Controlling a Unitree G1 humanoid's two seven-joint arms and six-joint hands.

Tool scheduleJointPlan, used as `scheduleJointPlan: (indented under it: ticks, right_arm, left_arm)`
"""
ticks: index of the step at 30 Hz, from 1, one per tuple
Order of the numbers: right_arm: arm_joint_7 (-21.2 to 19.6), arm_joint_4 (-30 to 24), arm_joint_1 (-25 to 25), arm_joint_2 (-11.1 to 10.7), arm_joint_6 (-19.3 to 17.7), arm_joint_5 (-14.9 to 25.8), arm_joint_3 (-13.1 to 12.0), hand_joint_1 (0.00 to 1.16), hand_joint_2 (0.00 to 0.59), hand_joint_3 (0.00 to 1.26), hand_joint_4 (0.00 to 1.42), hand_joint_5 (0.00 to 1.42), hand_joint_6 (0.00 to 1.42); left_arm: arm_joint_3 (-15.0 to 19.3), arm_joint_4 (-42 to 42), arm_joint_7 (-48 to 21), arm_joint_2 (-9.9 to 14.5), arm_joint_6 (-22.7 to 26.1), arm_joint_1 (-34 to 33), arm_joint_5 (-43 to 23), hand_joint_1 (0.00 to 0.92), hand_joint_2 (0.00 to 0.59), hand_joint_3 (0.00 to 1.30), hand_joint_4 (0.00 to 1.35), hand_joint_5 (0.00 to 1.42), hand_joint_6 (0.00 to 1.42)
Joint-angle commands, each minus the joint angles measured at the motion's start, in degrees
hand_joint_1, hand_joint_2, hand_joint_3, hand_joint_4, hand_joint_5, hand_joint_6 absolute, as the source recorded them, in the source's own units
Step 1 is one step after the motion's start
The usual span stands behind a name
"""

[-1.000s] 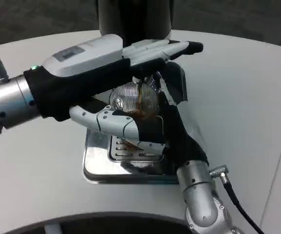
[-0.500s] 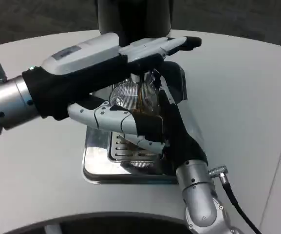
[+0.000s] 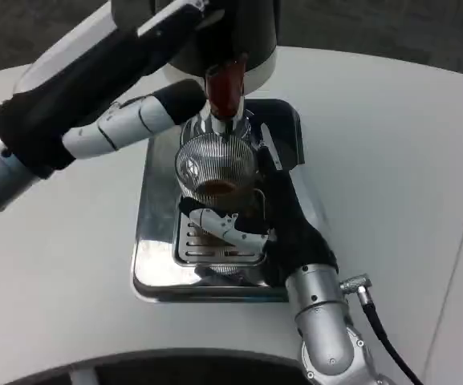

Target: Grasp the cup under the faucet to collect the drink, then remove the cup.

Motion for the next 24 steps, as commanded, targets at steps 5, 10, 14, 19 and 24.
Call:
scheduleJointPlan:
  ticks: [5, 10, 14, 19, 24]
  right_arm:
    - [-0.58, 4.13, -0.85, 1.47, -2.13, 1.57, -0.45, 0.8, 0.167, 0.1, 0.27, 0.2, 0.2]
    - [-0.79, 6.63, -1.73, 1.75, -3.94, 2.61, -0.8, 0.83, 0.168, 0.2, 0.4, 0.34, 0.35]
    - [-0.5, 9.19, -2.97, 1.96, -5.38, 3.7, -1.06, 0.86, 0.164, 0.28, 0.49, 0.42, 0.49]
    - [-1.21, 11.76, -4.12, 2.25, -7.25, 4.5, -1.28, 0.94, 0.163, 0.43, 0.64, 0.59, 0.66]
    - [-3.28, 12.98, -4.47, 2.34, -9.25, 4.28, -1.46, 1.0, 0.14, 0.5, 0.72, 0.74, 0.88]
  left_arm:
    - [5.59, -3.1, 4.19, -2.03, 2.04, 5.92, -3.51, 0.0, 0.196, 0.0, 0.0, 0.02, 0.0]
    - [8.03, -5.35, 6.7, -2.74, 3.62, 9.49, -3.75, 0.0, 0.204, 0.07, 0.0, 0.06, 0.01]
    - [9.63, -6.41, 8.29, -2.65, 4.72, 11.05, -3.93, 0.0, 0.205, 0.07, 0.0, 0.06, 0.01]
    - [10.39, -6.91, 8.73, -2.17, 5.83, 12.09, -3.69, 0.0, 0.207, 0.08, 0.0, 0.07, 0.01]
    - [10.71, -7.49, 9.12, -2.69, 6.04, 13.13, -3.65, 0.0, 0.209, 0.11, 0.0, 0.07, 0.01]
